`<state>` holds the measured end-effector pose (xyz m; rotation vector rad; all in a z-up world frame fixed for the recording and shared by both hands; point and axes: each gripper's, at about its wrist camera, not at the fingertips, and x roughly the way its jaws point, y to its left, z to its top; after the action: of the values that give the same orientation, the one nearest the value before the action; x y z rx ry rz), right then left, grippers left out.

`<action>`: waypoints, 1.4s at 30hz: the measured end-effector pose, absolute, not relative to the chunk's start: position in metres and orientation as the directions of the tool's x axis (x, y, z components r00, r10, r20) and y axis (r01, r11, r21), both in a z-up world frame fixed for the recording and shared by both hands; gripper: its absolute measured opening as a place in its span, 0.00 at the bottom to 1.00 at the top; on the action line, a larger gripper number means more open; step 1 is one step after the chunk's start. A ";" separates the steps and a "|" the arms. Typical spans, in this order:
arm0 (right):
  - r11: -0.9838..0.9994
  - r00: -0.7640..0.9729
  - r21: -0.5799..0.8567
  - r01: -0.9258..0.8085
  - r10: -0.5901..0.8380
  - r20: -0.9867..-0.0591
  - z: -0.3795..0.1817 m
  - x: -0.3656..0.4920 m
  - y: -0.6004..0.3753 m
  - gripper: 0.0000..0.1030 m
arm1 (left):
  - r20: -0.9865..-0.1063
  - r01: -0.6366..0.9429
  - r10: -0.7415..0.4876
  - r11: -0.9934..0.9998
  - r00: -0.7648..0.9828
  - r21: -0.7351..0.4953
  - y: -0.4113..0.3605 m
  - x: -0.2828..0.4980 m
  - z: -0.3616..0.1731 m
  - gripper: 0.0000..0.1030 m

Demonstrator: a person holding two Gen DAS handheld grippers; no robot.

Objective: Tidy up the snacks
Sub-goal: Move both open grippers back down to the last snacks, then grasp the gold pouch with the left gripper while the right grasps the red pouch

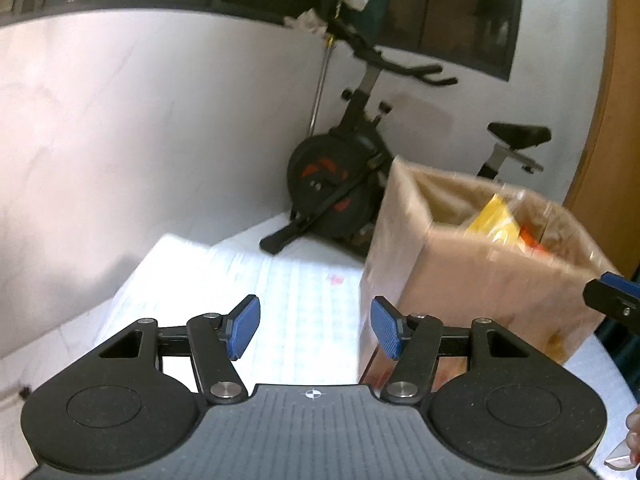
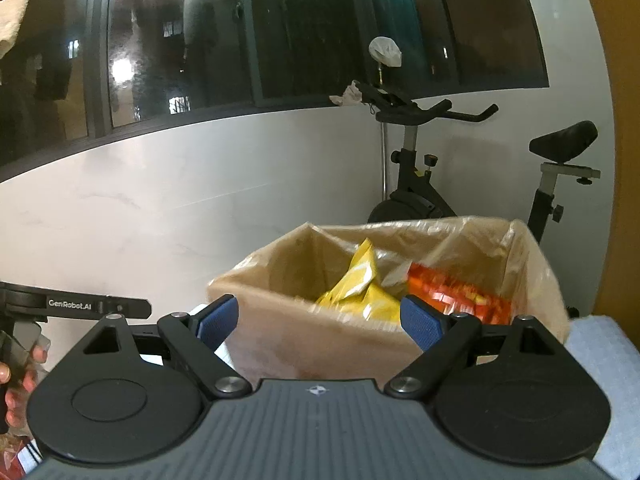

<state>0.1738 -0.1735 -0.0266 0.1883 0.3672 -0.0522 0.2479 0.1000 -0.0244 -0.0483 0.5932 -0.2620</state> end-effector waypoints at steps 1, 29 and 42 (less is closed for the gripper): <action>0.981 0.933 0.175 0.085 -0.017 -0.359 -0.032 0.169 -0.169 0.88 | -0.559 0.228 -0.257 0.966 0.789 -0.122 0.104 0.245 -0.031 0.62; 0.977 0.783 0.201 0.073 0.069 -0.618 -0.174 0.165 -0.149 0.76 | -0.774 0.055 -0.085 0.996 0.628 -0.065 0.051 0.228 -0.173 0.73; 0.961 0.789 0.255 0.110 0.072 -0.610 -0.179 0.152 -0.162 0.76 | -0.727 0.042 -0.031 0.999 0.686 -0.003 0.043 0.210 -0.173 0.46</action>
<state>0.1521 -0.1624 -0.1789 0.2858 0.6635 -0.0206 0.2100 0.0429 -0.1731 0.0145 0.8132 -0.0406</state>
